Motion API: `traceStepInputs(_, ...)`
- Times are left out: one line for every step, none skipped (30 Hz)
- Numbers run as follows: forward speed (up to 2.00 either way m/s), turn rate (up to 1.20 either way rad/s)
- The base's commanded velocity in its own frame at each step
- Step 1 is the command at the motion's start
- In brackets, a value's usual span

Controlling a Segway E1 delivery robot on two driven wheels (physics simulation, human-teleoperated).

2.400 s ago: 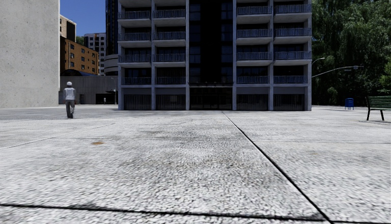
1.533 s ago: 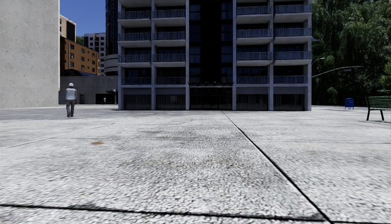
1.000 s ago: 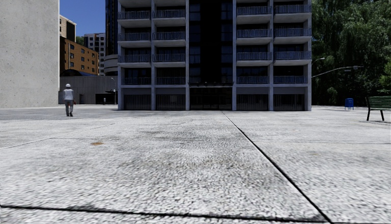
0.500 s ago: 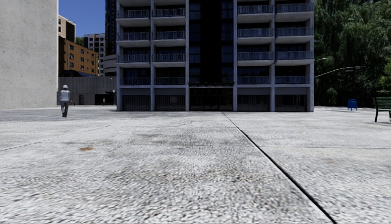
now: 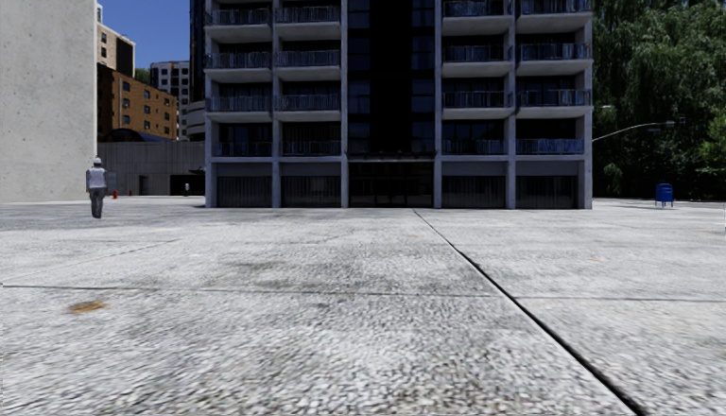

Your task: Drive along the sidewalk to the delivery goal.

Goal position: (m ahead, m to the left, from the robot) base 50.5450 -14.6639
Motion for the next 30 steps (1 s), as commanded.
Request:
traceStepInputs(2.0, -0.58)
traceStepInputs(2.0, -0.59)
traceStepInputs(2.0, -0.59)
traceStepInputs(2.0, -0.59)
traceStepInputs(2.0, -0.59)
traceStepInputs(2.0, -0.59)
traceStepInputs(2.0, -0.59)
traceStepInputs(2.0, -0.6)
traceStepInputs(2.0, -0.6)
traceStepInputs(2.0, -0.62)
traceStepInputs(2.0, -0.68)
traceStepInputs(2.0, -0.7)
traceStepInputs(2.0, -0.7)
traceStepInputs(2.0, -0.7)
traceStepInputs(2.0, -0.7)
traceStepInputs(2.0, -0.7)
traceStepInputs(2.0, -0.7)
traceStepInputs(2.0, -0.7)
traceStepInputs(2.0, -0.7)
traceStepInputs(2.0, -0.7)
traceStepInputs(2.0, -0.7)
traceStepInputs(2.0, -0.7)
traceStepInputs(2.0, -0.69)
traceStepInputs(2.0, -0.57)
traceStepInputs(2.0, -0.46)
traceStepInputs(2.0, -0.46)
traceStepInputs(2.0, -0.43)
traceStepInputs(2.0, -0.42)
traceStepInputs(2.0, -0.42)
traceStepInputs(2.0, -0.43)
